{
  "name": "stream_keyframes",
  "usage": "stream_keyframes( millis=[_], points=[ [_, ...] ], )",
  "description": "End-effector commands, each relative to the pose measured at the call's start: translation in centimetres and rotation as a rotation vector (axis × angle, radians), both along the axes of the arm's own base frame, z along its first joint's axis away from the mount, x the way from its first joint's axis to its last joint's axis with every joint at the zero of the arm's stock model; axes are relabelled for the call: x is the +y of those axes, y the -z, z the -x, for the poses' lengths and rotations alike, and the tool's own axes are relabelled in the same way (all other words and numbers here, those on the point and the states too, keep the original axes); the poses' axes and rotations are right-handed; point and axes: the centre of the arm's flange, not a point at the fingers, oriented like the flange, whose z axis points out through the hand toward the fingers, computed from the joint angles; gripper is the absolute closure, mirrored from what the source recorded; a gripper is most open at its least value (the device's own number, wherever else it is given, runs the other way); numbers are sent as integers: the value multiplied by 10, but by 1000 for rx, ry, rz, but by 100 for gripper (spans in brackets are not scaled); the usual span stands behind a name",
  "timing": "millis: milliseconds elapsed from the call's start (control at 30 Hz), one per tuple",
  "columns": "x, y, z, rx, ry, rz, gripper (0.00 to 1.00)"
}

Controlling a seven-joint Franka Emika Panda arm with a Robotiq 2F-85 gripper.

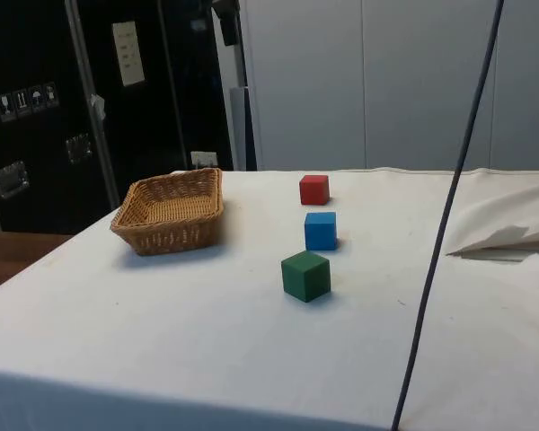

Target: Pick up the blue cube and place it into the basket.

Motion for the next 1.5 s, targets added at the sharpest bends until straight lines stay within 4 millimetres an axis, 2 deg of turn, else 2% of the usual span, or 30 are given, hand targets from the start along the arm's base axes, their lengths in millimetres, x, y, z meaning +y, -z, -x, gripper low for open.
stream_keyframes(
  millis=[0, 67, 200, 833, 1467],
  points=[
    [0, -2, 6, -10, -3, 0, 0],
    [0, 0, 4, 2, -2, -1, 0],
    [0, -4, 19, -32, -5, 0, 0],
    [3, 2, 58, -112, -12, 13, 0],
    [8, 9, 83, -131, -76, 121, 0]
  ],
)
